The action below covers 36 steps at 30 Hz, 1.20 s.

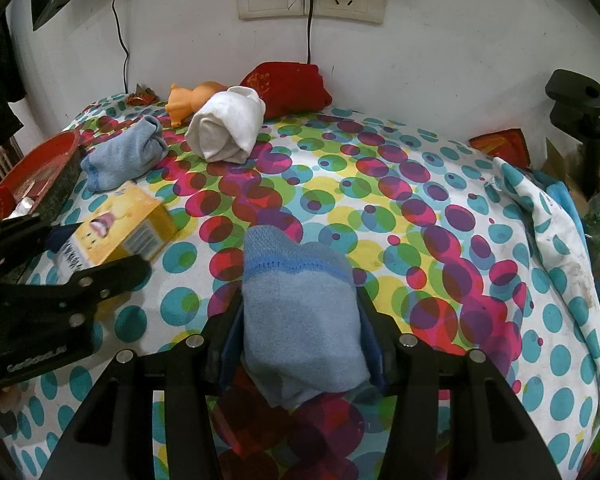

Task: Organize objects
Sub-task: 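Lift the yellow box with the left gripper and carry it over the red tray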

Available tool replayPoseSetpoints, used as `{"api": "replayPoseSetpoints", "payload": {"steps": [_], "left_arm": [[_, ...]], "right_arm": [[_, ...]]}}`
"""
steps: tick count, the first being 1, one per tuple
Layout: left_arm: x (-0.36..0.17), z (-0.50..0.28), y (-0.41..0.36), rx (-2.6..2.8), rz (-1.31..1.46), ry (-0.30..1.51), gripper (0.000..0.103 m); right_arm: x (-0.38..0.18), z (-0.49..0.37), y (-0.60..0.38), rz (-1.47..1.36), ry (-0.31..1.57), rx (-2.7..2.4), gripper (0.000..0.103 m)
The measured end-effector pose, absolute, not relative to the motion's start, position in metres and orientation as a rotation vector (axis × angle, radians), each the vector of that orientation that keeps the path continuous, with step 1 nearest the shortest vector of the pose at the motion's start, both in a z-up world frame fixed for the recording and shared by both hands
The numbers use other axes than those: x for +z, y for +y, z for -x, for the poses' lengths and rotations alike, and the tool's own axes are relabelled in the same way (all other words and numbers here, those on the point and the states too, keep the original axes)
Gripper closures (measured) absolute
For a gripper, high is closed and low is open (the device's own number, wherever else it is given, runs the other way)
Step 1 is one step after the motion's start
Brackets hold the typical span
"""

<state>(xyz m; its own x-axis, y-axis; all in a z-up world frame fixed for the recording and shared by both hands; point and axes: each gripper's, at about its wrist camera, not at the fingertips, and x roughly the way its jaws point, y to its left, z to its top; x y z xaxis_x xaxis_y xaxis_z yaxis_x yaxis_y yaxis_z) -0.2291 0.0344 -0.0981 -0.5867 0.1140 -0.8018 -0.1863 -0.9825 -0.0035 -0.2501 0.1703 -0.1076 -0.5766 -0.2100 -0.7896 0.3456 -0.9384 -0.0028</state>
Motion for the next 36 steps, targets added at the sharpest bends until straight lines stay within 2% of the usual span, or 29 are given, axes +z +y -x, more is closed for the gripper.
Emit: {"api": "replayPoseSetpoints", "payload": {"steps": [7, 20, 36], "left_arm": [[-0.096, 0.210, 0.026, 2.647, 1.338, 0.103, 0.051], [-0.084, 0.158, 0.017, 2.646, 1.287, 0.219, 0.051], [-0.055, 0.107, -0.020, 2.662, 1.272, 0.129, 0.051]], "right_arm": [[-0.108, 0.250, 0.170, -1.238, 0.226, -2.532, 0.054], [-0.107, 0.251, 0.170, -1.239, 0.229, -2.533, 0.054], [-0.107, 0.251, 0.170, -1.239, 0.232, -2.534, 0.054]]}}
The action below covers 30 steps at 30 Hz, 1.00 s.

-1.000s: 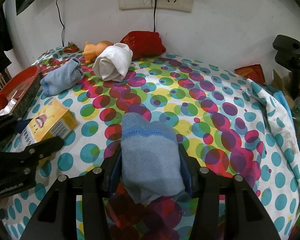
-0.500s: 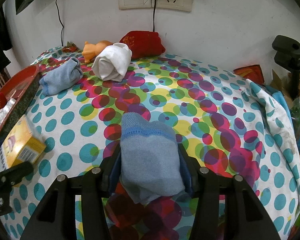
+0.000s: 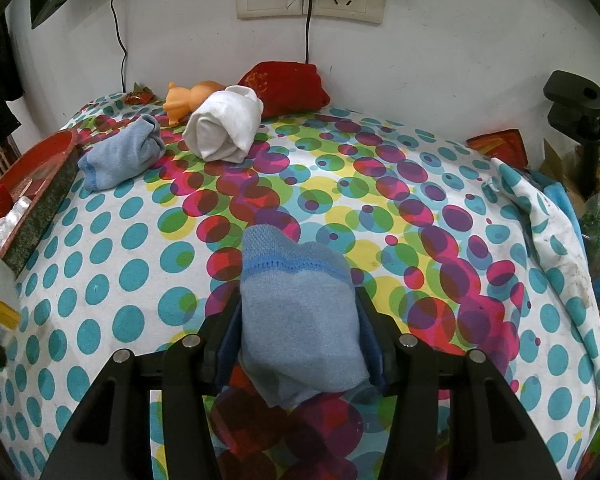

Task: Organize objects
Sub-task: 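Lift the yellow box with the left gripper and carry it over the red tray, then lower the yellow box onto the tray and open the left gripper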

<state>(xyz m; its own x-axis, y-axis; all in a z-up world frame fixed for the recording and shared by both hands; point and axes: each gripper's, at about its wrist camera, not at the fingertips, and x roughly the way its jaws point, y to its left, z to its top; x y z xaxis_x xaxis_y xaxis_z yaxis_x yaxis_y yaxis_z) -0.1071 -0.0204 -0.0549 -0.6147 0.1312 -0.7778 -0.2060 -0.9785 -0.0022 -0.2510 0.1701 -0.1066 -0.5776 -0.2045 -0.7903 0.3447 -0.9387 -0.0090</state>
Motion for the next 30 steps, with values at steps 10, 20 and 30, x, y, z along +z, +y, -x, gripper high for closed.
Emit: {"api": "replayPoseSetpoints", "payload": {"steps": [10, 20, 30], "left_arm": [[-0.032, 0.101, -0.084, 2.813, 1.255, 0.034, 0.051], [-0.036, 0.101, -0.141, 2.914, 1.311, -0.027, 0.051], [-0.034, 0.124, -0.191, 2.987, 1.389, -0.036, 0.051]], "right_arm": [[-0.106, 0.251, 0.170, -1.239, 0.233, -2.534, 0.054], [-0.106, 0.252, 0.170, -1.240, 0.237, -2.536, 0.053], [-0.107, 0.252, 0.170, -1.239, 0.238, -2.536, 0.053]]}}
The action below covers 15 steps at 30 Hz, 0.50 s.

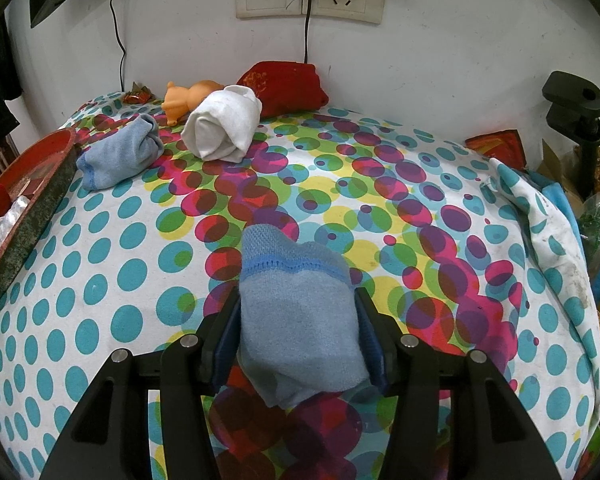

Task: Organize objects
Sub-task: 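Lower the yellow box onto the tray and open the left gripper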

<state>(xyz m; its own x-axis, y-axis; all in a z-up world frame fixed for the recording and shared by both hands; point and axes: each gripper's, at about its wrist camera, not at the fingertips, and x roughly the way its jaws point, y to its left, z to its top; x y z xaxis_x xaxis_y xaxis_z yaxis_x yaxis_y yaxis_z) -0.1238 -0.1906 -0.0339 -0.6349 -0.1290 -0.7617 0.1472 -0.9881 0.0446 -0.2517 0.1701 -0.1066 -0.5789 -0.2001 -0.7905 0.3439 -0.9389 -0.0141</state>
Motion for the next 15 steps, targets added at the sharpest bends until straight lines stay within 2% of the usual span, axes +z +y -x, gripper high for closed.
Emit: {"api": "replayPoseSetpoints", "payload": {"steps": [5, 15], "left_arm": [[-0.038, 0.135, -0.216, -2.662, -1.247, 0.108, 0.051], [-0.048, 0.157, -0.241, -2.578, -1.263, 0.091, 0.051]], "right_arm": [[-0.107, 0.252, 0.170, -1.239, 0.238, -2.536, 0.053], [-0.107, 0.252, 0.170, -1.239, 0.238, -2.537, 0.053]]}}
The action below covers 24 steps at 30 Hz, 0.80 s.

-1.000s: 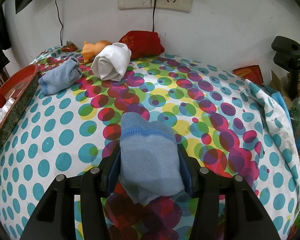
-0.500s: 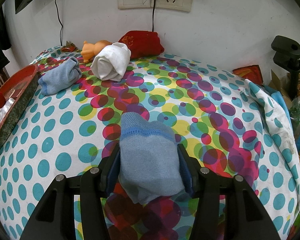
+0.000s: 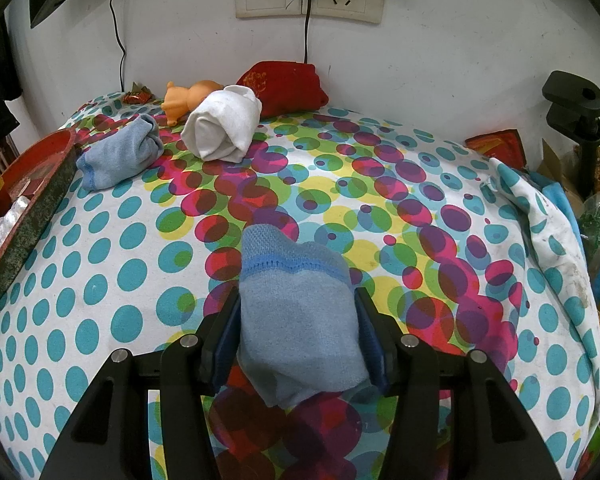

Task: Organize objects
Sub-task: 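Lower the yellow box onto the tray and open the left gripper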

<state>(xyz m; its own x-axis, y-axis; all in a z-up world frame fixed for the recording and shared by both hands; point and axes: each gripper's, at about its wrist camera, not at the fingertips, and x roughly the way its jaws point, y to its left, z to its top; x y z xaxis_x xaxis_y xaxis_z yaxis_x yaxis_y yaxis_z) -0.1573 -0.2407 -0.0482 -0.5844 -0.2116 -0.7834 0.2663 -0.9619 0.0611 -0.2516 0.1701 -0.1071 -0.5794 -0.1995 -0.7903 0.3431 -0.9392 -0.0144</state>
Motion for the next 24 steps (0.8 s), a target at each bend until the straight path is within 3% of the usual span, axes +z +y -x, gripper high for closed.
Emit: {"api": "replayPoseSetpoints", "payload": {"steps": [24], "left_arm": [[-0.053, 0.207, -0.270, -2.470, -1.301, 0.044, 0.051]], "right_arm": [[-0.108, 0.255, 0.173, -1.245, 0.240, -2.545, 0.048]]}}
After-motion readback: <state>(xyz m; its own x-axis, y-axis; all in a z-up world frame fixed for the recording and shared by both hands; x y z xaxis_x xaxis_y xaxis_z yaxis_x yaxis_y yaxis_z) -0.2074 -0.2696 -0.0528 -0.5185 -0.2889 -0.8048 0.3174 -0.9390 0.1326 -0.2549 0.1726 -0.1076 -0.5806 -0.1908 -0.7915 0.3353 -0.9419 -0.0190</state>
